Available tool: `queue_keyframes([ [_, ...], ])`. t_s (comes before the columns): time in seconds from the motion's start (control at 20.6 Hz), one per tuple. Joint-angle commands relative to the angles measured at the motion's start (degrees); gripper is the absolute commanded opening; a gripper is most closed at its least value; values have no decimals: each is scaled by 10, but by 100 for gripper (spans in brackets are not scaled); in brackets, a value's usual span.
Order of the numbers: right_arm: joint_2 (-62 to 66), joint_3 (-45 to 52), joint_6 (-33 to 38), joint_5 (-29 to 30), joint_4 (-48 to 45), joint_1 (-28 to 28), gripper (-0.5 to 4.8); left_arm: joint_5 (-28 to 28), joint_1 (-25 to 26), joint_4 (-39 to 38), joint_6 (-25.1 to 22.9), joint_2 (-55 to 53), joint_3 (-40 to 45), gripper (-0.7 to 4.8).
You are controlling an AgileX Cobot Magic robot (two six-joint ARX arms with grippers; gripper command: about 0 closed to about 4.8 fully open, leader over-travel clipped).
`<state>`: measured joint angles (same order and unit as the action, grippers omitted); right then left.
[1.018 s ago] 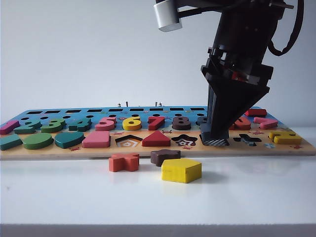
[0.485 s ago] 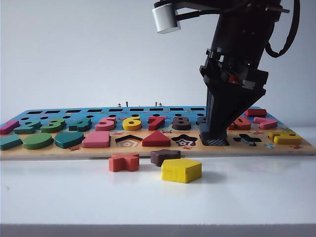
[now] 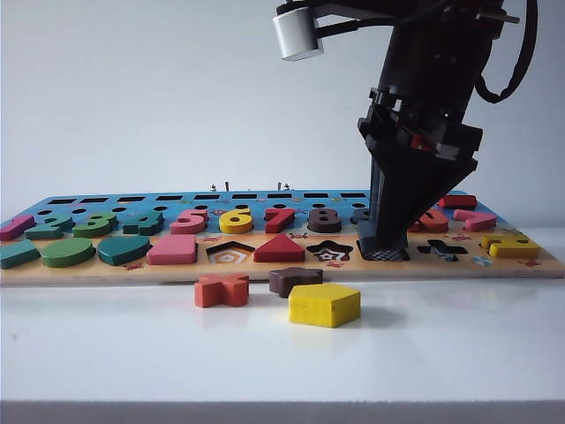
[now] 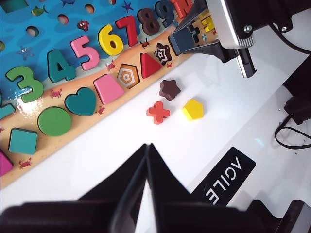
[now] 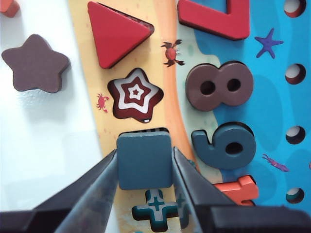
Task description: Insert the cube into the slot.
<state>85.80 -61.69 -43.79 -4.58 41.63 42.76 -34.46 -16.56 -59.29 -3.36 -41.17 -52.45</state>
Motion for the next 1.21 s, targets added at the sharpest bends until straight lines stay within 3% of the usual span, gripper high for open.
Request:
queue_keyframes([
  [0.05, -2, -2, -2, -2, 0, 1, 89, -4, 0, 9, -2, 0, -3, 17],
  [1.21, 0, -1, -13, 1, 3, 2, 94, -4, 0, 9, -2, 0, -3, 17],
])
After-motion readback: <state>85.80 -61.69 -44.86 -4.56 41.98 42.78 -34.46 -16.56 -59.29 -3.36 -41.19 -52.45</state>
